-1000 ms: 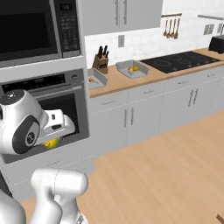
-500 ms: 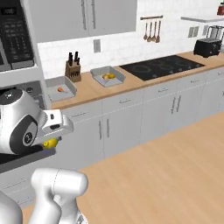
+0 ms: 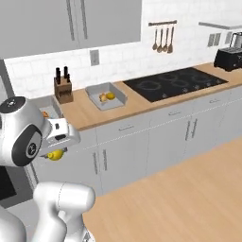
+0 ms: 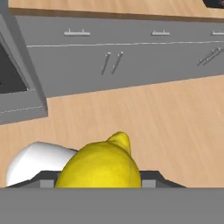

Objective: Place one lemon and one chicken drumstick in each tupperware on the nearby counter, to pack two identical lunches.

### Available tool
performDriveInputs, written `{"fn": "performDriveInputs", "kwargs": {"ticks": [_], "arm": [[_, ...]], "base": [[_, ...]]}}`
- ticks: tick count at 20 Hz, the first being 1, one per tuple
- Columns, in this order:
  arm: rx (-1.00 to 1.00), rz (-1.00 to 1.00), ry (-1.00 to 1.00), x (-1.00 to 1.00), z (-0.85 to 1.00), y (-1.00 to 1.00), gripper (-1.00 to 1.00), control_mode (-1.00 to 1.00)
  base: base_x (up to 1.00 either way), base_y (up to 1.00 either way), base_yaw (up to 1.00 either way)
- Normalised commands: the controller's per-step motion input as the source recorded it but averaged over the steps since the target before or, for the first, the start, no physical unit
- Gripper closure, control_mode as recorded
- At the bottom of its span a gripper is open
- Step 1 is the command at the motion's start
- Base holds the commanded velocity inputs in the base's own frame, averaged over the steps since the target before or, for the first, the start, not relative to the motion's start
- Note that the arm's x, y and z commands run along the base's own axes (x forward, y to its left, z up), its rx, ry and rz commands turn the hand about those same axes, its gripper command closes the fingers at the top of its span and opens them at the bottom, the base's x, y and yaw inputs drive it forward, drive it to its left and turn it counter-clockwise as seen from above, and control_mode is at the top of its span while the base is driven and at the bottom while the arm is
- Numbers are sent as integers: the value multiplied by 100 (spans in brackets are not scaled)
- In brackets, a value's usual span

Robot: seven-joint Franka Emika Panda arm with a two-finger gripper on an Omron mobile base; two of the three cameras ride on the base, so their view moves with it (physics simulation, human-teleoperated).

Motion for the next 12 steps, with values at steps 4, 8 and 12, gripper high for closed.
{"fn": "performDriveInputs", "kwargs": {"ticks": [4,8,12], "arm": [[0,0,0,0,0,0,100,100],[0,0,0,0,0,0,100,100],[0,0,0,0,0,0,100,100]], "base": [[100,-18,51],[99,-36,59],[100,-31,52]]}}
